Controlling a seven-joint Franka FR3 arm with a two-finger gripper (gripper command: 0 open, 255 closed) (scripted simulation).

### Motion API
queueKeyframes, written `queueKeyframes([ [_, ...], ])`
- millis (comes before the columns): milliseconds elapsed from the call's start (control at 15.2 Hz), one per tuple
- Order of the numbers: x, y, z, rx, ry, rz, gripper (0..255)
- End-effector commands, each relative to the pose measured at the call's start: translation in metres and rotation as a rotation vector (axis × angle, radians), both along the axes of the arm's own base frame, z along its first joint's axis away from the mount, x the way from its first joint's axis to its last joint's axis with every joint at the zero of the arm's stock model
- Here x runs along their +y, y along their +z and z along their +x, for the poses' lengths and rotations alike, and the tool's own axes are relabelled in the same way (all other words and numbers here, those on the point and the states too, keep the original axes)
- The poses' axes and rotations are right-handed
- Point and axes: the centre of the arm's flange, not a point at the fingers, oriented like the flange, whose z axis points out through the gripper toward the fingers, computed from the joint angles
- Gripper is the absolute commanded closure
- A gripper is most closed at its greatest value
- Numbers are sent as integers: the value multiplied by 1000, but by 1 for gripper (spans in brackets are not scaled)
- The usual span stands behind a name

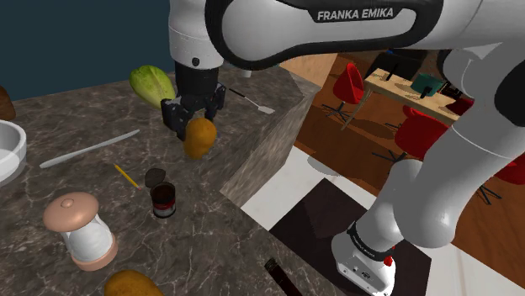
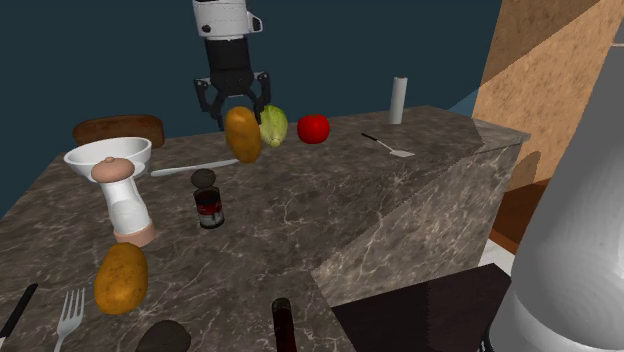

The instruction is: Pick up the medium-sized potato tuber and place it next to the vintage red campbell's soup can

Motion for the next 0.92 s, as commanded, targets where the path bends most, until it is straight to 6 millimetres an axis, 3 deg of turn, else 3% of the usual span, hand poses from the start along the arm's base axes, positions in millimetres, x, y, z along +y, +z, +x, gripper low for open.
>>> queueKeyframes([
  [0, 11, 0, -24, 0, -1, 0, 255],
  [858, 88, 0, -177, 0, -1, 0, 255],
])
